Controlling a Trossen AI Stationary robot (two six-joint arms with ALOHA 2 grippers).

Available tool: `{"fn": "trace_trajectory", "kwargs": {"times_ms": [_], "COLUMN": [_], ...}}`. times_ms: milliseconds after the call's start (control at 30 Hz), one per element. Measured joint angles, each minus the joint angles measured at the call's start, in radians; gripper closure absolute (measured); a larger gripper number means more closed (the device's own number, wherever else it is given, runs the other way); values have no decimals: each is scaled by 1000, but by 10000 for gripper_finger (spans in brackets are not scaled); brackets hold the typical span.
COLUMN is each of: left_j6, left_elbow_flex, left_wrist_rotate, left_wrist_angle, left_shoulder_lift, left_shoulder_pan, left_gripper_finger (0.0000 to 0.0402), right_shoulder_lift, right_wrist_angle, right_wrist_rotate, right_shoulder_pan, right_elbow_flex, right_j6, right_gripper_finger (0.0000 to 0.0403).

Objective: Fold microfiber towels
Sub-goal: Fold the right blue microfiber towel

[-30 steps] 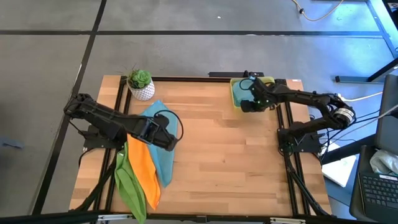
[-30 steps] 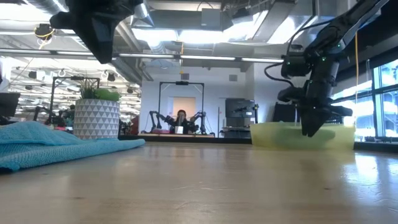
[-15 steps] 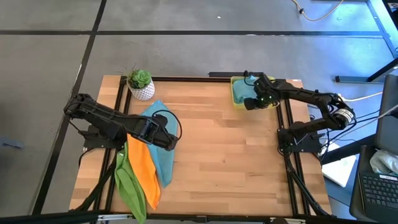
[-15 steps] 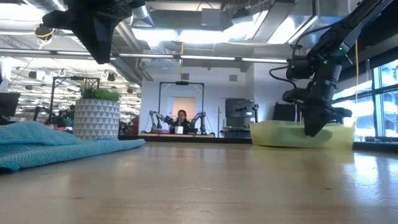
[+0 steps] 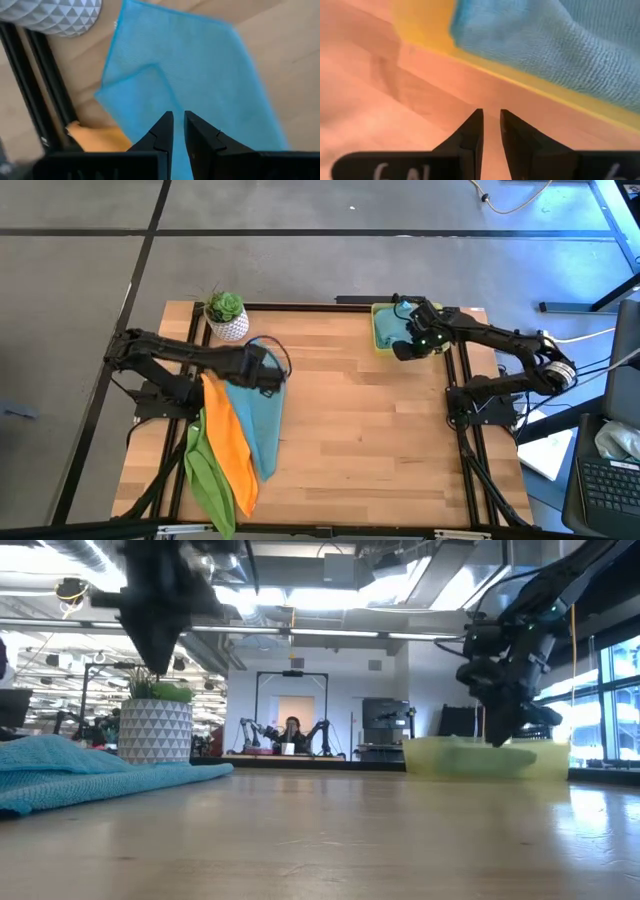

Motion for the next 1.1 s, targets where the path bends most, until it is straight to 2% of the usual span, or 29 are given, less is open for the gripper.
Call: {"fn": "trace_trajectory", "kwargs": {"times_ms": [100, 233, 400, 633, 800, 933, 1100], "left_j6": [259, 615, 944, 1178, 1357, 1395, 1508], "left_elbow_flex": [-44, -95, -146, -188, -188, -187, -187], "left_wrist_rotate": [81, 193, 205, 270, 278, 269, 302], "left_wrist_angle": [61, 191, 273, 259, 291, 318, 358], "left_shoulder_lift": [0, 0, 1, 46, 76, 90, 113], "left_shoulder_pan": [110, 223, 331, 476, 513, 524, 551], "left_gripper_finger": [365, 365, 365, 365, 365, 365, 365], "right_shoulder_lift": [-67, -160, -247, -257, -240, -240, -270], "right_wrist_angle": [-12, -11, 3, 49, 106, 150, 199], "right_wrist_rotate": [-17, -96, -111, -110, -134, -217, -174], "right_shoulder_pan": [4, 15, 30, 52, 77, 97, 172], "right_elbow_flex": [0, 0, 1, 1, 1, 1, 0], "right_j6": [0, -1, 1, 49, 19, 67, 111], "right_gripper_finger": [336, 336, 336, 336, 336, 336, 314]}}
